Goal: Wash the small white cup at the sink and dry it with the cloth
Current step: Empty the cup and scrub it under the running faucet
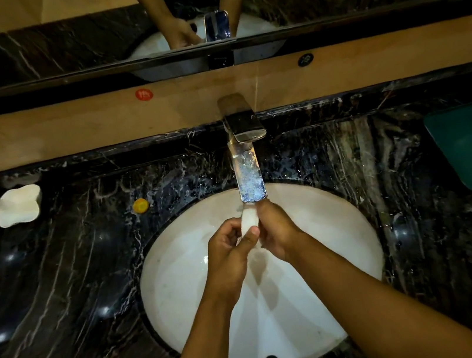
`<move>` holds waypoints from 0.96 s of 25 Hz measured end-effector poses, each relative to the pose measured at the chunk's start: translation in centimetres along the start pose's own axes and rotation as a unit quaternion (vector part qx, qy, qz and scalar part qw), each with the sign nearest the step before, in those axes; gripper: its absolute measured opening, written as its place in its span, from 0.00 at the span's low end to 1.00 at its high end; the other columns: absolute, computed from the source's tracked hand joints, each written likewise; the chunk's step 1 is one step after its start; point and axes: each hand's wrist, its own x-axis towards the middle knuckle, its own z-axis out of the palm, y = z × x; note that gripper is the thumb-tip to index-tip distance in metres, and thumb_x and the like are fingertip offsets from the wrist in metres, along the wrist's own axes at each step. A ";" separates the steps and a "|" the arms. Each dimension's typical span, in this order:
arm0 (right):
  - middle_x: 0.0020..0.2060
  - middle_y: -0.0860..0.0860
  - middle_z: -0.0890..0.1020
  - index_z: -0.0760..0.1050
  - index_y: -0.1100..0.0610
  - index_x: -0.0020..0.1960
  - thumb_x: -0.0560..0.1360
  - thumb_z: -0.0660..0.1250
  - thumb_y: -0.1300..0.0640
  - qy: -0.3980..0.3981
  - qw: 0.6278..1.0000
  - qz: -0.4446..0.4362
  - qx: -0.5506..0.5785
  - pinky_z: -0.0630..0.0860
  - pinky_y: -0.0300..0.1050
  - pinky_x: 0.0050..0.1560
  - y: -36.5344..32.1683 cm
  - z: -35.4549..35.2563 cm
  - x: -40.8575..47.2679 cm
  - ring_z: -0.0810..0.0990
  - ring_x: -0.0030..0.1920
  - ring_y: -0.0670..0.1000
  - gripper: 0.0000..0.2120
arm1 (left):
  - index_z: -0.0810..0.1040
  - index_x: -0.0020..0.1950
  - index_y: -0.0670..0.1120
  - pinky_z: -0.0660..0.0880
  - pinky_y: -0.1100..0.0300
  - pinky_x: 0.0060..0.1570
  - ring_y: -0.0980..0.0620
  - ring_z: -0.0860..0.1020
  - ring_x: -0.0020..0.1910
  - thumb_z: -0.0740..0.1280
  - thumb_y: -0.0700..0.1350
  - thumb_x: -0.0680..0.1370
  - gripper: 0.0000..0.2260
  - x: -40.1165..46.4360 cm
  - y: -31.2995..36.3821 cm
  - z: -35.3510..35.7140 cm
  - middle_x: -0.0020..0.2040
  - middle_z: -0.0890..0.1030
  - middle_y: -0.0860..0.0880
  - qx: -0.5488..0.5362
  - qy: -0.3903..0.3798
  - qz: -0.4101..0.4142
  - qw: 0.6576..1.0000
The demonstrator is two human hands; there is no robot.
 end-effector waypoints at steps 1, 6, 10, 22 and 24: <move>0.33 0.52 0.79 0.77 0.55 0.43 0.78 0.59 0.51 0.021 0.999 -0.011 0.038 0.71 0.47 0.40 -0.1 0.0 0.1 0.77 0.37 0.52 0.12 | 0.83 0.54 0.41 0.80 0.50 0.55 0.44 0.83 0.51 0.72 0.38 0.78 0.06 -0.1 0.2 0.0 0.50 0.86 0.41 0.014 -0.004 0.004 1.000; 0.24 0.51 0.74 0.74 0.59 0.40 0.81 0.56 0.59 0.079 0.995 -0.059 -0.034 0.66 0.36 0.25 -0.4 0.2 -0.6 0.73 0.24 0.49 0.14 | 0.79 0.47 0.40 0.77 0.51 0.48 0.45 0.79 0.43 0.67 0.45 0.82 0.09 0.4 1.3 0.2 0.43 0.82 0.42 0.035 -0.024 -0.026 0.999; 0.24 0.50 0.76 0.78 0.61 0.46 0.80 0.61 0.58 0.105 0.988 -0.093 -0.067 0.67 0.33 0.21 0.9 1.0 -1.1 0.73 0.20 0.45 0.10 | 0.79 0.44 0.40 0.75 0.64 0.34 0.57 0.78 0.31 0.62 0.47 0.84 0.14 1.2 2.4 2.9 0.36 0.79 0.44 0.024 0.095 -0.072 0.993; 0.42 0.56 0.84 0.80 0.58 0.51 0.81 0.60 0.55 0.030 0.988 0.042 0.143 0.78 0.46 0.43 0.1 0.8 -0.8 0.82 0.43 0.57 0.11 | 0.76 0.47 0.36 0.74 0.53 0.44 0.47 0.76 0.42 0.57 0.57 0.82 0.24 0.9 0.5 2.4 0.41 0.78 0.43 0.027 0.097 0.046 0.994; 0.43 0.54 0.83 0.77 0.59 0.54 0.79 0.64 0.55 0.065 0.994 -0.034 0.078 0.76 0.45 0.41 0.3 0.7 -1.2 0.82 0.43 0.52 0.08 | 0.76 0.46 0.36 0.73 0.52 0.44 0.46 0.77 0.42 0.57 0.49 0.84 0.18 1.2 0.7 2.4 0.41 0.78 0.42 0.024 0.121 0.010 0.992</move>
